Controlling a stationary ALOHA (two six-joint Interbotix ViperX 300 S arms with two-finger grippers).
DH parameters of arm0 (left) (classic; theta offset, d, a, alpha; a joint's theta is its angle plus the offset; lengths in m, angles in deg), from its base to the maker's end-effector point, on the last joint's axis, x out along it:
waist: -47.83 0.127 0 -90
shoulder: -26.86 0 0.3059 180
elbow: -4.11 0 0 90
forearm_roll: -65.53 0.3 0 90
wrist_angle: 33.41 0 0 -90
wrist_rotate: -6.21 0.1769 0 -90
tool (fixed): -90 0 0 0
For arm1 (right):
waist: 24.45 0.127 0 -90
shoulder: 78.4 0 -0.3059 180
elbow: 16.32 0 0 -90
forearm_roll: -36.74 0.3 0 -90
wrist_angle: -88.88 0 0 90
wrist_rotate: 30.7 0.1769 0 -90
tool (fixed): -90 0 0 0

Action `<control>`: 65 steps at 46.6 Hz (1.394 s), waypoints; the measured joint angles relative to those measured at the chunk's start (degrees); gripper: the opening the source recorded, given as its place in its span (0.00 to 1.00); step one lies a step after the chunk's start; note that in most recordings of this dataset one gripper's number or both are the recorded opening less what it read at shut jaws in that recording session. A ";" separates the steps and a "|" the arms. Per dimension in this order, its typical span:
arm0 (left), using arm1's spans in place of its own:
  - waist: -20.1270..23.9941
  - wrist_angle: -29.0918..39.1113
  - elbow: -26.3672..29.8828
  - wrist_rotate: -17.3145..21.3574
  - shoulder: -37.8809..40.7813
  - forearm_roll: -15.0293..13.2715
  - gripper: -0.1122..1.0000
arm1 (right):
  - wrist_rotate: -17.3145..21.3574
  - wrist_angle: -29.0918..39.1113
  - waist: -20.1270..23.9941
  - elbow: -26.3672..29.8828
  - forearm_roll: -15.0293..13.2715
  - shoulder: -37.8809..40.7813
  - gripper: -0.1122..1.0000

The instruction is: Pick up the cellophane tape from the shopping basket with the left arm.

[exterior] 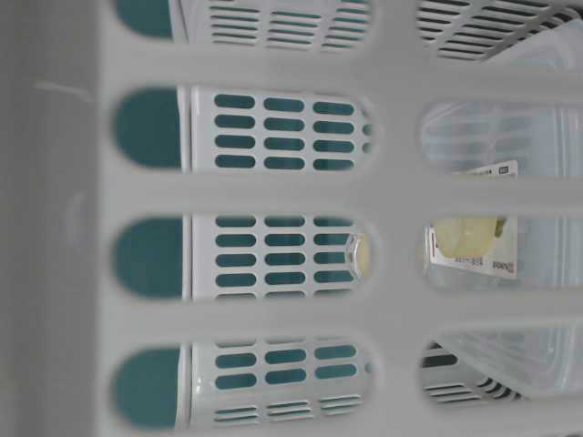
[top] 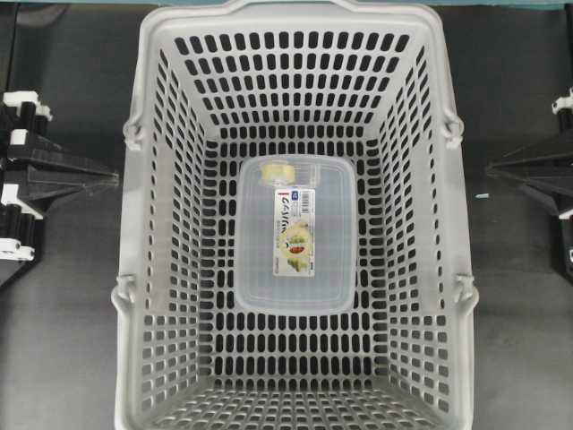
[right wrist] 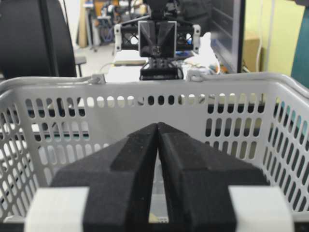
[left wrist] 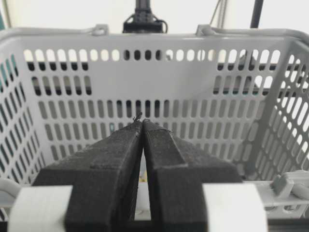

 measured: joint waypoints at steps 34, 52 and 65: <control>-0.88 42.98 28.56 -0.26 18.28 2.29 0.10 | 0.26 7.38 1.58 0.09 0.09 -1.23 0.27; -0.88 55.11 40.34 -0.62 31.55 2.29 0.10 | 1.67 13.97 2.29 0.70 0.18 -4.13 0.80; -0.88 62.84 49.48 -1.23 42.45 2.29 0.48 | 1.67 14.15 2.29 0.70 0.18 -4.75 0.79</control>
